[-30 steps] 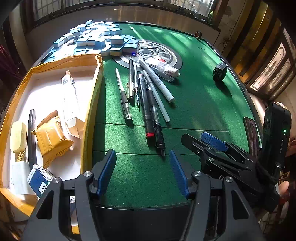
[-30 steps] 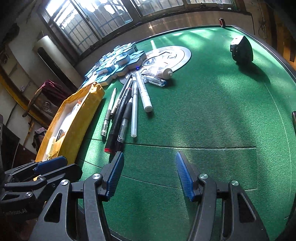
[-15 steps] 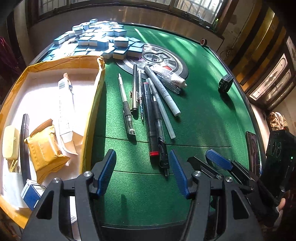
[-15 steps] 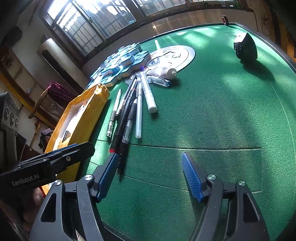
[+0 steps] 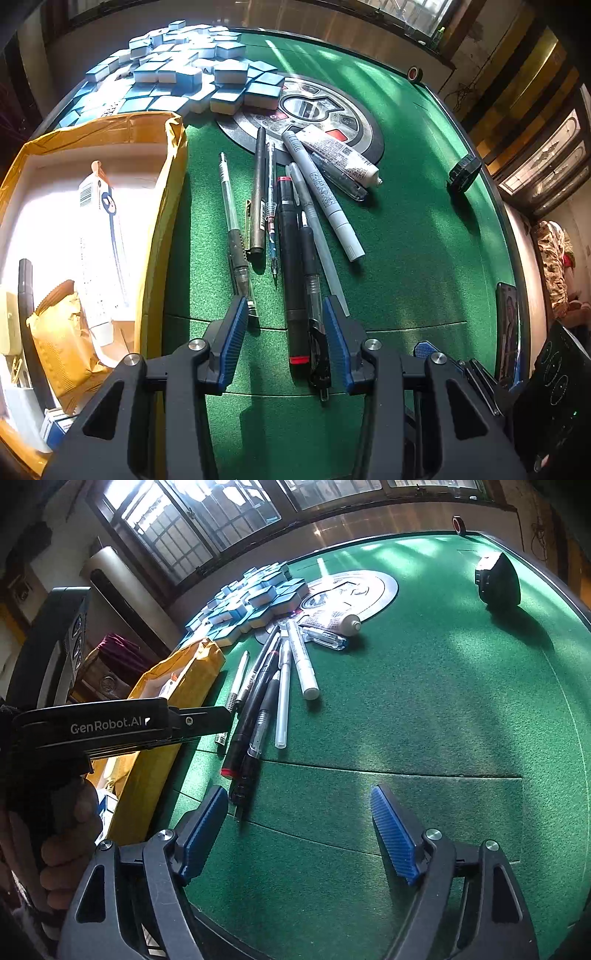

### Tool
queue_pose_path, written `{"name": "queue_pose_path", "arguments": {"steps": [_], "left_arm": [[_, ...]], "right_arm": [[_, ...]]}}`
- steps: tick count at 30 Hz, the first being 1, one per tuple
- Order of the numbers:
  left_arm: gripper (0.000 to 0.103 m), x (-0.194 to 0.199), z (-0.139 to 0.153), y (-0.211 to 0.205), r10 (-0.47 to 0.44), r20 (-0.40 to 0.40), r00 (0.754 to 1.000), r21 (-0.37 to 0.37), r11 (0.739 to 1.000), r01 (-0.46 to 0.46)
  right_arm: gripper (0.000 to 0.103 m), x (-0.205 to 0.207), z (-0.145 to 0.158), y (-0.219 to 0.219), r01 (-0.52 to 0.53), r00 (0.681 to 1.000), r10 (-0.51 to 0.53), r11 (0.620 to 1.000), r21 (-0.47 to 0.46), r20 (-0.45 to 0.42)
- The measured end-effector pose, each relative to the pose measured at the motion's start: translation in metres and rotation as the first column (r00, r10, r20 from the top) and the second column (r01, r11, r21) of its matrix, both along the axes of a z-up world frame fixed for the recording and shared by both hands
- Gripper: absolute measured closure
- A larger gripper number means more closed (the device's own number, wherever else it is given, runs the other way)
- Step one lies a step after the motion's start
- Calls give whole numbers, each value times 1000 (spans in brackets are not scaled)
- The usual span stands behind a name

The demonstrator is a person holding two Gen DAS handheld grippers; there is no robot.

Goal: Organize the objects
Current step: 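Grasp the black red-tipped pen with the left tool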

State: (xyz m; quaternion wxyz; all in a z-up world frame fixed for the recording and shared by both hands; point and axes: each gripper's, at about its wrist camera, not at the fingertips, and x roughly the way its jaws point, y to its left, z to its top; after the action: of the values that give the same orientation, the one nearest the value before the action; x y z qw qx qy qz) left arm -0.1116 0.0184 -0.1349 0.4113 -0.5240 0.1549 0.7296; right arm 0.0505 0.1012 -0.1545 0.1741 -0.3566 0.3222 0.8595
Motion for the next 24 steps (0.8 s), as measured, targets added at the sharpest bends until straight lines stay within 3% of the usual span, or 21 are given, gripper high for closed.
{"name": "queue_pose_path", "arguments": {"steps": [7,18,20,22,24], "left_arm": [[87,-11,-19,22,-13,48,999,-44,999,15],[90,-6,-22,20,-44,13,999,-81,996,45],[90,-1,-21,10,-49,9,999,-87,995,50],[90,4,-21,-1,-52,21,998,-87,995,54],[90,8,-22,-13,-52,34,998,-88,995,55]], "right_arm": [[28,-3,0,-2,-3,1000,3,1000,22,13],[29,-3,1,-4,-4,1000,4,999,37,26],[36,-3,2,-4,11,999,-12,999,42,38],[57,-5,2,-1,12,999,-13,999,32,45],[69,-9,0,6,-10,1000,11,999,-39,26]]}}
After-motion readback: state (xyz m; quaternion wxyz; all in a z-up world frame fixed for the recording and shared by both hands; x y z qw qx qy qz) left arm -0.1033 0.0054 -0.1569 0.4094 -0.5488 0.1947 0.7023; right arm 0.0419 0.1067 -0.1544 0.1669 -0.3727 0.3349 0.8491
